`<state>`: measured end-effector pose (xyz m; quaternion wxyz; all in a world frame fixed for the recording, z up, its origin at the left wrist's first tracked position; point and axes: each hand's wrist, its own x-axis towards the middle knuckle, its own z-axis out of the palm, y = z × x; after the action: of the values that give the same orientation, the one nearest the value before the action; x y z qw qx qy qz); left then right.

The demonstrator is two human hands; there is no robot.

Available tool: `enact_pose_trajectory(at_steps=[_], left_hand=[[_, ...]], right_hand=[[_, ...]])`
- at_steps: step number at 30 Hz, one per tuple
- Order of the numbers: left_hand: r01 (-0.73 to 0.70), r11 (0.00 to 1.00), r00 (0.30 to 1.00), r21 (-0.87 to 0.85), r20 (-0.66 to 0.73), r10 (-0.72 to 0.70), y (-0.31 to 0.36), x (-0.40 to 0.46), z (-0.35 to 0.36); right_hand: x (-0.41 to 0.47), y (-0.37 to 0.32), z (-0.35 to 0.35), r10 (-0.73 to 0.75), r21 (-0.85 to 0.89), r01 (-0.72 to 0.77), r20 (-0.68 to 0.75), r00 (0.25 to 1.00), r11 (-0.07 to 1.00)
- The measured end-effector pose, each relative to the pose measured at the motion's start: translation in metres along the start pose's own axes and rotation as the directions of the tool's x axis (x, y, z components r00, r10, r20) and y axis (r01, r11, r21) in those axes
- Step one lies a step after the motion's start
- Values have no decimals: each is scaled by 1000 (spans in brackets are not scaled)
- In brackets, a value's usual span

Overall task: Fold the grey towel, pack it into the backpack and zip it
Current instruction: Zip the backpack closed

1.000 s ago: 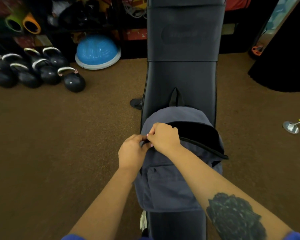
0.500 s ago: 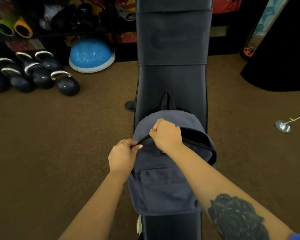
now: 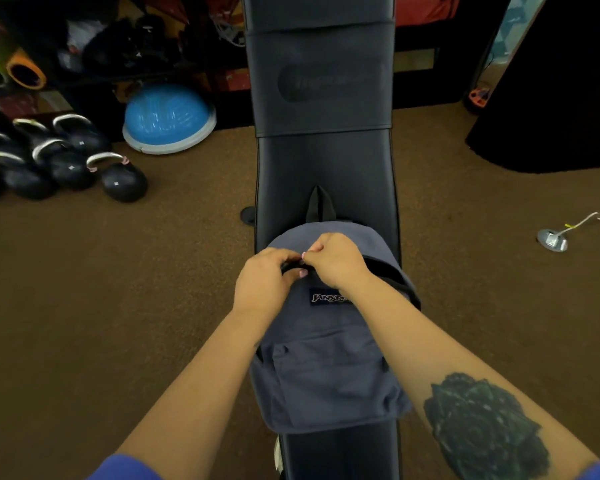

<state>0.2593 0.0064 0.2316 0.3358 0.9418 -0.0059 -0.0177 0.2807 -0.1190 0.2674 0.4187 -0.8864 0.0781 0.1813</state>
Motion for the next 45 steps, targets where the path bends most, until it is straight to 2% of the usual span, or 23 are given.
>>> enact_pose_trajectory(at_steps=[7, 16, 26, 28, 31, 37, 41, 45], left_hand=[[-5, 1000, 1000, 30, -30, 6, -4, -1, 2], [34, 999, 999, 3, -15, -34, -5, 1, 1], [49, 994, 998, 100, 38, -53, -1, 8, -4], [31, 989, 997, 142, 69, -41, 7, 11, -3], [-76, 987, 994, 143, 91, 63, 25, 15, 6], [-208, 961, 975, 181, 116, 189, 58, 30, 41], [-216, 947, 974, 239, 121, 191, 60, 35, 46], [-191, 962, 978, 196, 125, 169, 56, 40, 41]], right_hand=[[-1, 5, 8, 15, -2, -15, -53, 998, 1000], [1, 28, -15, 134, 199, -110, -110, 985, 974], [4, 68, -49, 301, 427, -219, -134, 944, 877], [5, 73, -53, 307, 459, -224, -114, 945, 860], [6, 74, -56, 289, 477, -217, -82, 954, 852], [10, 77, -54, 269, 494, -186, -101, 958, 849], [13, 82, -55, 266, 500, -187, -91, 960, 846], [15, 96, -58, 313, 521, -219, -98, 945, 825]])
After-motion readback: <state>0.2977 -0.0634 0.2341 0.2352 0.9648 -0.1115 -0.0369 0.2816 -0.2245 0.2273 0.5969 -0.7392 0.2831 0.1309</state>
